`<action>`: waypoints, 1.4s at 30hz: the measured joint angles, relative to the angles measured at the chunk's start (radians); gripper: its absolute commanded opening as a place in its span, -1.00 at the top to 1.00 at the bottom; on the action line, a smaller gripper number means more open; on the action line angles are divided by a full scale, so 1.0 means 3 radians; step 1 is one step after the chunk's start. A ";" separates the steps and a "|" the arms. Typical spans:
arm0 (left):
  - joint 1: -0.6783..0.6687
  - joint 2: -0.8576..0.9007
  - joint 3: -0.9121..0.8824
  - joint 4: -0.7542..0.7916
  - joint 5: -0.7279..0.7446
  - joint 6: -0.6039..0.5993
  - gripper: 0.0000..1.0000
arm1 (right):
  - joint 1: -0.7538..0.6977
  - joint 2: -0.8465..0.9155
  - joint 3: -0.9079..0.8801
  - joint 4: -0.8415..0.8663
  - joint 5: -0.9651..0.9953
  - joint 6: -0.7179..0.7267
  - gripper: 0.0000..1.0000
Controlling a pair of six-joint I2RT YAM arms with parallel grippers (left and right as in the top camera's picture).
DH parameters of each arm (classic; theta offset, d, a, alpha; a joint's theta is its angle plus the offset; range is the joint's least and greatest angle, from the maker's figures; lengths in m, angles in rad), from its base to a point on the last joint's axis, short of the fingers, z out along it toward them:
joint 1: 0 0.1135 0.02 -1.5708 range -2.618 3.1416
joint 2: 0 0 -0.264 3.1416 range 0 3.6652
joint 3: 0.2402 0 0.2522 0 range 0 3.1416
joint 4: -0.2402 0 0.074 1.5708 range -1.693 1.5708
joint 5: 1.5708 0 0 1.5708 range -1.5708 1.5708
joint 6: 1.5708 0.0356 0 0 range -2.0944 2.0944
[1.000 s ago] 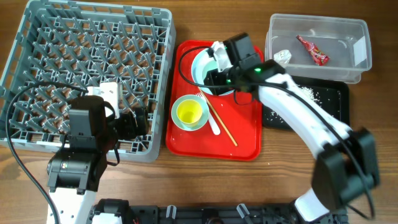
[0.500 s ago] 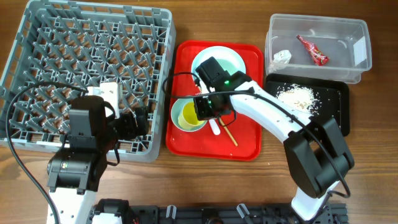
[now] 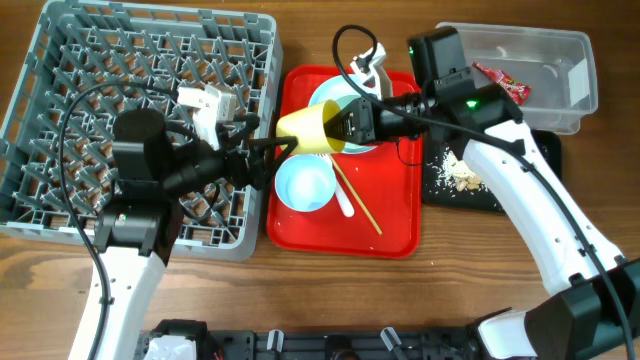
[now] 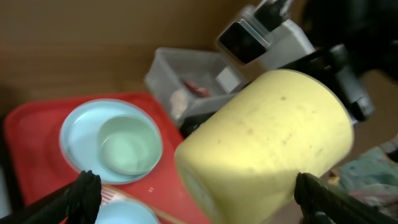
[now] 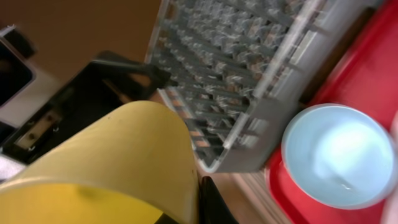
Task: Sort waste into correct bins and load items into the dishwasher rack
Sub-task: 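Hand the yellow cup from the right gripper to the left gripper, then place the yellow cup in the dish rack with the left gripper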
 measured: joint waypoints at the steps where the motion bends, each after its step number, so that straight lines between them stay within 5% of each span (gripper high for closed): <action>1: 0.0013 0.0011 0.0000 0.0109 0.0182 -0.0020 -1.00 | -0.0025 0.0004 -0.0001 0.0051 -0.0219 -0.0014 0.91; 9: 0.0011 0.0052 0.0004 0.0743 0.1452 -0.0058 -0.80 | -0.0017 0.0005 -0.0001 0.0223 -0.1202 -0.0039 0.91; 17: 0.0011 0.0052 0.0004 0.0847 0.1631 -0.0058 -0.79 | -0.0014 0.0005 -0.0001 0.0223 -0.1251 -0.0039 0.91; 28: 0.0011 0.0057 0.0004 0.0890 0.1630 -0.0071 -0.15 | 0.0086 0.0005 -0.0061 0.0221 -0.1300 -0.0048 0.90; 29: 0.0013 0.0057 0.0004 0.0889 0.1624 -0.0084 -0.13 | 0.0086 0.0005 -0.0062 0.0223 -0.1297 -0.0065 0.87; 31: 0.0014 0.0057 0.0004 0.0889 0.1617 -0.0084 -0.08 | 0.0086 0.0005 -0.0062 0.0221 -0.1294 -0.0074 0.39; 34: 0.0011 0.0057 0.0004 0.0890 0.1635 -0.0080 -0.04 | 0.0086 0.0005 -0.0064 0.0221 -0.1260 -0.0065 0.19; 39: 0.0057 0.0056 0.0032 0.0211 0.1211 -0.0025 -0.02 | 0.0041 0.0005 -0.0064 0.0079 -0.0701 -0.0064 0.09; 42: 0.0356 0.0069 0.0033 -0.0563 0.0151 0.0116 0.24 | -0.0230 0.0006 -0.0067 -0.0427 0.0406 -0.0083 0.08</action>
